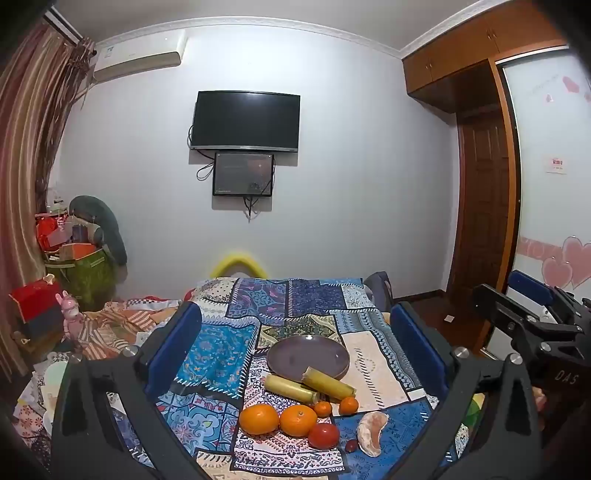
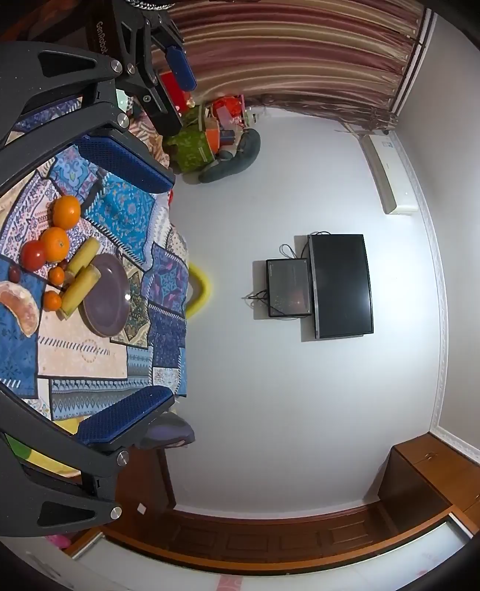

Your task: Organize fruits

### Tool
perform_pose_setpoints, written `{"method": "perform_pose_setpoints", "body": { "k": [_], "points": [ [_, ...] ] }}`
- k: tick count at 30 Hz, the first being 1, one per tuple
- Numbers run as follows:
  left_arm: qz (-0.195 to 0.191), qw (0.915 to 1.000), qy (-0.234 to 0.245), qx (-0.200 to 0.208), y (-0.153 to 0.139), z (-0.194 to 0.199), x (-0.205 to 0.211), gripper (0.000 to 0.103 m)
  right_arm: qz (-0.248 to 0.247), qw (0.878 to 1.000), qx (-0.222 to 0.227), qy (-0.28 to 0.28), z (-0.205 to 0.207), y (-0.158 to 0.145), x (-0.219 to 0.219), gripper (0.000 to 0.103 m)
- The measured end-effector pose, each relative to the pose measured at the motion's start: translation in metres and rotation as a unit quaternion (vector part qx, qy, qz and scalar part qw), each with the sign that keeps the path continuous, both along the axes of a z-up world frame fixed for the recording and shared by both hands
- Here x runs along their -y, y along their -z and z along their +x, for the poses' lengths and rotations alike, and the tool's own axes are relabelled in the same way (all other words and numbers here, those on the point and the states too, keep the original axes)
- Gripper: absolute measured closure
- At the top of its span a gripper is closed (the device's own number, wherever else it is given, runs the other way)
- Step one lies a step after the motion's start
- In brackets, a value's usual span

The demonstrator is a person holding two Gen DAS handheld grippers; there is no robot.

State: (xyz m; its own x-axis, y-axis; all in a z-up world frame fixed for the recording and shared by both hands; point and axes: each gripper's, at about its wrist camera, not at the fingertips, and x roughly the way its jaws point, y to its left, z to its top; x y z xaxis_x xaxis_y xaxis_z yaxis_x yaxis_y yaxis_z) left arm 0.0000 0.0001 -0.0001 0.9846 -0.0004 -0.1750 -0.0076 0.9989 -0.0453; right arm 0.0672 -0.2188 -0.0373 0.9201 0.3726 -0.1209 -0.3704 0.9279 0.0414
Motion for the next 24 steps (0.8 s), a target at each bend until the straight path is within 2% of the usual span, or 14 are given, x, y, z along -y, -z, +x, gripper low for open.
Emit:
{"method": "perform_pose_setpoints", "body": {
  "k": [24],
  "points": [
    [0.000, 1.0000, 0.000, -0.001, 0.0002, -0.0001, 0.0005, 0.000, 0.003, 1.000, 0.001, -0.002, -0.0011, -0.0005, -0.0011, 0.000]
  ]
}}
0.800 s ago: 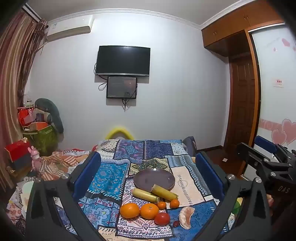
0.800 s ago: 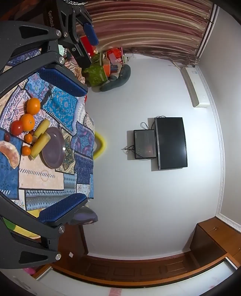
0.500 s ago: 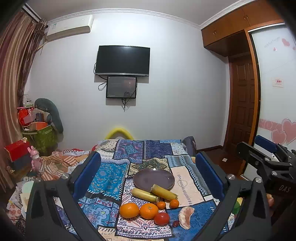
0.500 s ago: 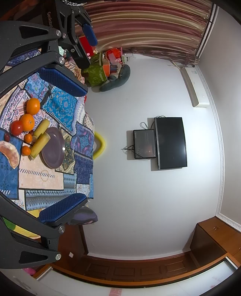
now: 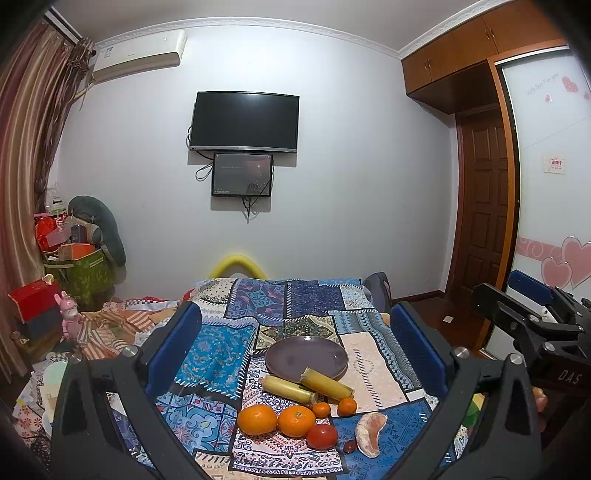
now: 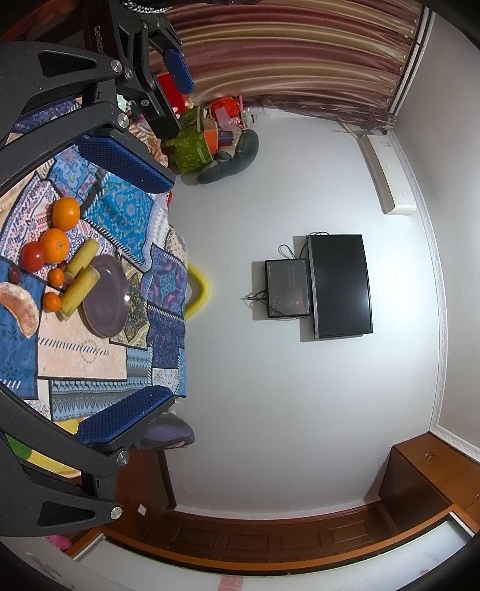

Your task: Organize fruits

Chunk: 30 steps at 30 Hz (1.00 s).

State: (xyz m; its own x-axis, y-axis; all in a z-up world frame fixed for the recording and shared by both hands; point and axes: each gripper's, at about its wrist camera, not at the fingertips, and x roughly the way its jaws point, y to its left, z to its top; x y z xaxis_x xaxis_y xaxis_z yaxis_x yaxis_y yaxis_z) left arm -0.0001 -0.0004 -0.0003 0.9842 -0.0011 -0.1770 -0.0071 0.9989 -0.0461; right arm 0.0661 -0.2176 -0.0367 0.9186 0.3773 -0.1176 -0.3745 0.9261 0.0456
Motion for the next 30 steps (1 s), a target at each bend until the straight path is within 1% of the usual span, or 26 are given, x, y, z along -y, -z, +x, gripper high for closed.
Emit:
{"method": "perform_pose_setpoints", "body": {
  "k": [11, 17, 20, 23, 25, 29, 30],
  "points": [
    [0.001, 1.0000, 0.001, -0.002, -0.002, 0.005, 0.007, 0.000, 0.001, 1.000, 0.001, -0.002, -0.001, 0.000, 0.000, 0.000],
    [0.004, 0.9999, 0.004, -0.014, 0.001, 0.012, 0.004, 0.000, -0.007, 1.000, -0.009, 0.000, 0.005, 0.005, -0.003, 0.000],
    [0.003, 0.9996, 0.004, -0.026, 0.009, 0.019, -0.003, 0.000, -0.013, 1.000, -0.026, -0.002, 0.013, 0.012, -0.003, 0.000],
    [-0.005, 0.9995, -0.003, -0.030, 0.021, 0.030, -0.011, 0.000, -0.019, 0.999, -0.048, -0.004, 0.024, 0.021, -0.002, 0.000],
    [-0.008, 0.9990, -0.009, -0.042, 0.029, 0.039, -0.017, 0.000, -0.025, 0.998, -0.063, -0.007, 0.031, 0.029, -0.002, 0.000],
    [-0.011, 0.9960, -0.014, -0.087, 0.049, 0.060, -0.031, 0.000, -0.045, 0.993, -0.110, -0.011, 0.050, 0.054, 0.000, 0.000],
    [-0.013, 0.9943, -0.016, -0.105, 0.055, 0.065, -0.034, 0.000, -0.048, 0.992, -0.119, -0.011, 0.054, 0.058, 0.001, 0.001]
  ]
}}
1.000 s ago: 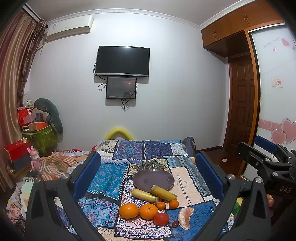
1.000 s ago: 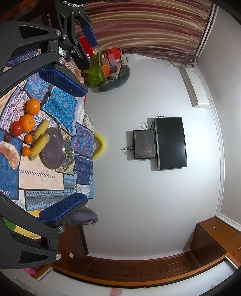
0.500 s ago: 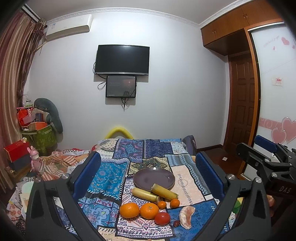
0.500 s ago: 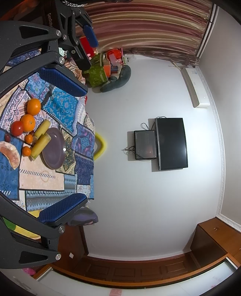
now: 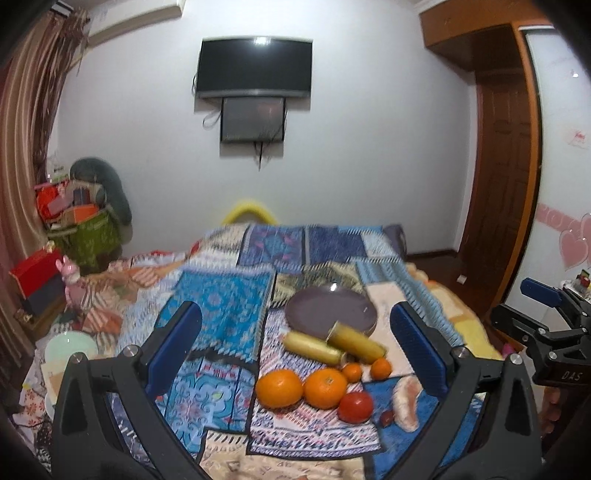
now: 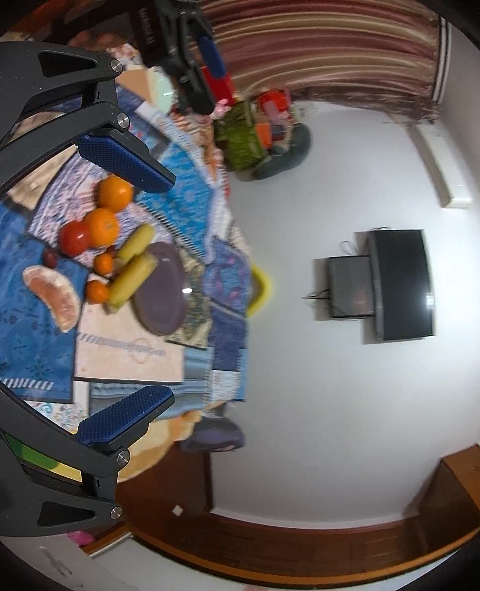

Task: Organize fruits
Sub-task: 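Reach the right gripper to the pink pomelo segment and grasp it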

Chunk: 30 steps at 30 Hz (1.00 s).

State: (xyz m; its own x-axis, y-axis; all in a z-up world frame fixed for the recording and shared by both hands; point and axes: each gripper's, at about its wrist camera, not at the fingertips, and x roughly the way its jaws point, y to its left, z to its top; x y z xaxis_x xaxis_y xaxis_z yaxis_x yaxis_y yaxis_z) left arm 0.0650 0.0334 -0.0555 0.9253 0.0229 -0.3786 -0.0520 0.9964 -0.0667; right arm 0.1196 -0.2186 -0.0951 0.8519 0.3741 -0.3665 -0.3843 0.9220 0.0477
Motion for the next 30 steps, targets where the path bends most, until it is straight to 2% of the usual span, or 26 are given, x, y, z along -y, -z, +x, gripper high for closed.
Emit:
{"method": "perform_pose_setpoints", "body": {
  "k": [1, 5, 11, 15, 18, 26, 30],
  "points": [
    [-0.005, 0.9999, -0.002, -0.012, 0.005, 0.004, -0.003, 0.000, -0.005, 1.000, -0.015, 0.000, 0.005, 0.008, 0.001, 0.002],
    [-0.011, 0.9972, -0.002, -0.074, 0.028, 0.023, -0.012, 0.013, -0.014, 0.997, -0.070, -0.004, 0.022, 0.028, 0.007, 0.012],
    [-0.013, 0.9913, 0.008, -0.131, 0.064, 0.053, -0.025, 0.017, -0.025, 0.991, -0.134, -0.006, 0.042, 0.055, 0.009, 0.014],
    [-0.013, 0.9841, 0.013, -0.176, 0.086, 0.068, -0.034, 0.017, -0.040, 0.983, -0.177, -0.006, 0.058, 0.078, 0.004, 0.014],
    [-0.021, 0.9800, 0.019, -0.197, 0.103, 0.080, -0.035, 0.016, -0.045, 0.977, -0.207, -0.003, 0.069, 0.094, -0.001, 0.014],
    [-0.010, 0.9674, 0.034, -0.251, 0.145, 0.109, -0.035, 0.016, -0.052, 0.961, -0.271, -0.010, 0.091, 0.131, -0.013, 0.014],
    [-0.015, 0.9631, 0.047, -0.264, 0.160, 0.116, -0.028, 0.016, -0.061, 0.956, -0.288, -0.013, 0.097, 0.144, -0.017, 0.014]
  ]
}}
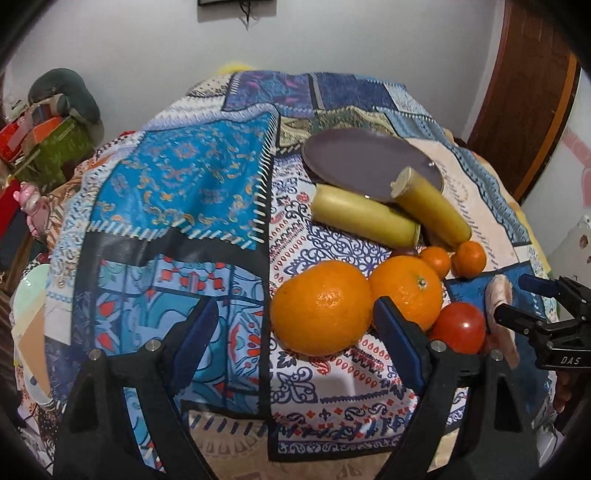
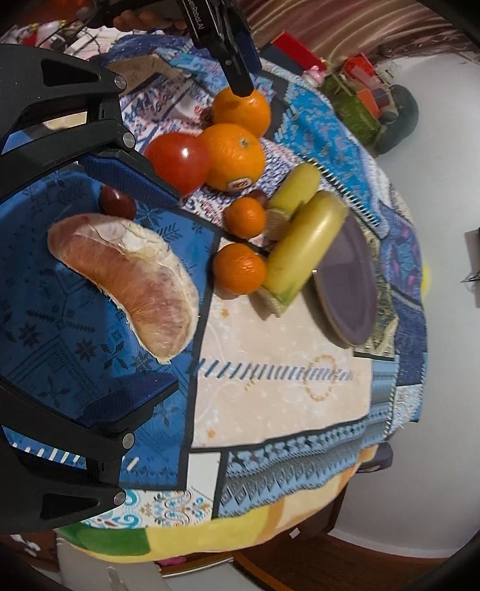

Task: Organize fruits
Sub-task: 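Reach the right gripper to the pink pomelo segment and grasp it, then carry the pomelo segment with the right gripper onto the brown plate and release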

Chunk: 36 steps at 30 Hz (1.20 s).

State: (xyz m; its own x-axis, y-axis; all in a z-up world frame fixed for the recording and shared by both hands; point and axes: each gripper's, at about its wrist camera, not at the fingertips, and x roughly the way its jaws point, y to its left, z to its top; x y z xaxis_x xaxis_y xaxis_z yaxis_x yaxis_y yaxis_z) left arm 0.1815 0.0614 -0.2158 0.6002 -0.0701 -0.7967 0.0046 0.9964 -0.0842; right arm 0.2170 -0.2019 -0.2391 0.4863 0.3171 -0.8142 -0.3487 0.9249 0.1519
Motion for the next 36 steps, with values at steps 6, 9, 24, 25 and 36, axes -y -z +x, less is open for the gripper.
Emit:
{"method": "perform_pose_setpoints", "body": {
  "k": [6, 9, 24, 25, 36],
  "points": [
    [-0.013, 0.9999, 0.006, -0.010, 0.008, 0.007, -0.005, 0.016, 0.007, 1.000, -0.027, -0.013, 0.006, 0.013, 0.007, 0.020],
    [-0.008, 0.9998, 0.007, -0.014, 0.010, 0.010, -0.005, 0.016, 0.006, 0.999, -0.029, -0.025, 0.005, 0.011, 0.012, 0.025],
    [-0.047, 0.9987, -0.010, -0.015, 0.020, 0.021, -0.017, 0.023, -0.026, 0.999, -0.017, -0.039, 0.013, 0.019, 0.020, 0.049],
    [-0.052, 0.9985, -0.010, -0.014, 0.020, 0.021, -0.017, 0.026, -0.024, 0.999, -0.015, -0.041, 0.015, 0.020, 0.019, 0.049],
    [-0.045, 0.9988, -0.012, -0.014, 0.016, 0.024, -0.013, 0.036, 0.001, 0.999, -0.015, -0.033, 0.016, 0.018, 0.024, 0.062]
  ]
}}
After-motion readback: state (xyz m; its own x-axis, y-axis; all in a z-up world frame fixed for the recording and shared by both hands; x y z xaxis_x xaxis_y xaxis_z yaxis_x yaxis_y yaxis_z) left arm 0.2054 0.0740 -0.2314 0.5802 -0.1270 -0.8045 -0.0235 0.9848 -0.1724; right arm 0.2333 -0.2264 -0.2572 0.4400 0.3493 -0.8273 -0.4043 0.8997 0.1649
